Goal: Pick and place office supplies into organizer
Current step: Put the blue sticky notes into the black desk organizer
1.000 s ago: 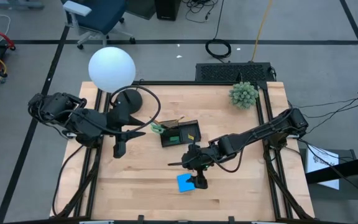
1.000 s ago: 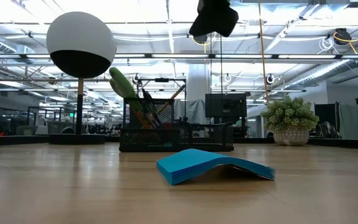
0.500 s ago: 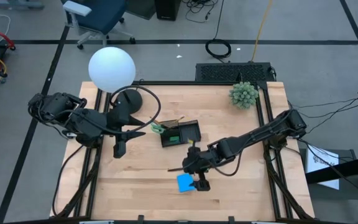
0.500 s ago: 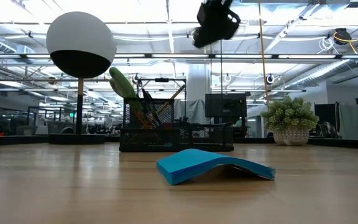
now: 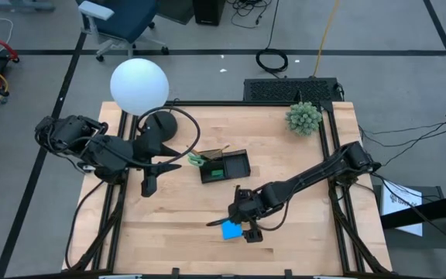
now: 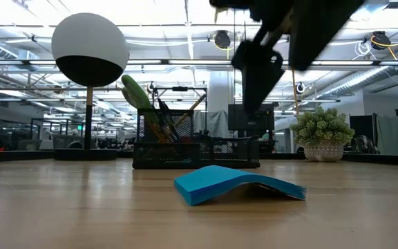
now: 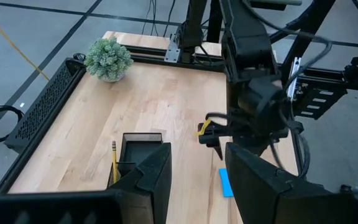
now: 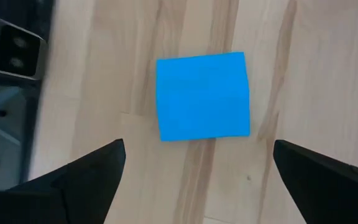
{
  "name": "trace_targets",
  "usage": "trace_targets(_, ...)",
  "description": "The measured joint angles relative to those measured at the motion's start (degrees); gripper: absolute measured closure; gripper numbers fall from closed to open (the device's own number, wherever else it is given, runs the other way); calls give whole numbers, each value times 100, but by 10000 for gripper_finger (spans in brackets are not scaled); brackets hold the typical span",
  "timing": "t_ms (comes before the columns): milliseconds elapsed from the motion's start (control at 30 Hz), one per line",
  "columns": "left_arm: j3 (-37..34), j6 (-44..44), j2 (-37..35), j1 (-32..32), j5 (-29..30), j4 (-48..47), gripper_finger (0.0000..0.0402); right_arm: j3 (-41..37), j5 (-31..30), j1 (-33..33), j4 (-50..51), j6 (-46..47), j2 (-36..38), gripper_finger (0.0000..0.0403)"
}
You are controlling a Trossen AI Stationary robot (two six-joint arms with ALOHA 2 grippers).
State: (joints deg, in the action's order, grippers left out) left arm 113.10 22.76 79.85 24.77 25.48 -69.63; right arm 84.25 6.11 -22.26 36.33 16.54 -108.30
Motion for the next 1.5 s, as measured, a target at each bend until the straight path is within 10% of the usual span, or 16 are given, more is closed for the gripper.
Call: trace_targets(1500, -2, 0, 1, 0, 2, 2, 256, 625, -5, 83, -183, -530, -1369, 3)
